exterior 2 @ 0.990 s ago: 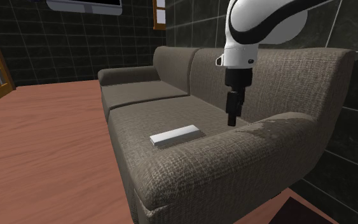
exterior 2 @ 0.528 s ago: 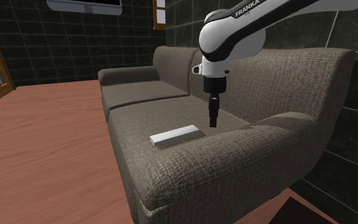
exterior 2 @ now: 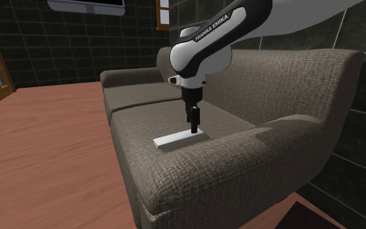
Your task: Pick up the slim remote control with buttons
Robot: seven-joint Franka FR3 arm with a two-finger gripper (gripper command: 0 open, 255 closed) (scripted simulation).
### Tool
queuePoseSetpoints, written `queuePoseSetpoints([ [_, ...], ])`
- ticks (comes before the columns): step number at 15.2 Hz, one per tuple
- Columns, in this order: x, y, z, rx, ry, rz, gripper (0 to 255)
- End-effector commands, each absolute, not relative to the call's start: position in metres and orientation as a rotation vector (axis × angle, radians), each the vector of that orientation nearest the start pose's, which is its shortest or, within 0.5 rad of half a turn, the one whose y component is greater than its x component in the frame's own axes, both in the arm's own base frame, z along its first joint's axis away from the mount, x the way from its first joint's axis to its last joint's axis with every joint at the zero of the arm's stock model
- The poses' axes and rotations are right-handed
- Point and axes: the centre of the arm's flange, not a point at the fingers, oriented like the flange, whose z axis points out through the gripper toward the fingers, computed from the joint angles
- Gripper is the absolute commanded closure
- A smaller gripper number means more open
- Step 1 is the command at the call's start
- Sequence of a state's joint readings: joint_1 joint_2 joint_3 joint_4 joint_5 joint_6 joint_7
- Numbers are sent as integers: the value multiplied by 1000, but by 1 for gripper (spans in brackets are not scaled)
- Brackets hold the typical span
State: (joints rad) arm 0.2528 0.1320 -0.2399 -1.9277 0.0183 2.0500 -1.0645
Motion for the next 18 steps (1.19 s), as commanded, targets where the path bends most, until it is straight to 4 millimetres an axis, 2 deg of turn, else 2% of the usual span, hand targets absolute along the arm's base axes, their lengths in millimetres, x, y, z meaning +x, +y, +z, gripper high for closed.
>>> queuePoseSetpoints([
  [1, 607, 25, 413, -2640, -1735, 5, 0],
  [3, 622, 40, 406, -2578, -1836, -7, 0],
  [10, 622, 40, 369, -2578, -1836, -7, 0],
  [12, 622, 40, 366, -2578, -1836, -7, 0],
  [13, 622, 38, 366, -2578, -1836, -7, 255],
  [18, 622, 39, 367, -2578, -1836, -7, 255],
])
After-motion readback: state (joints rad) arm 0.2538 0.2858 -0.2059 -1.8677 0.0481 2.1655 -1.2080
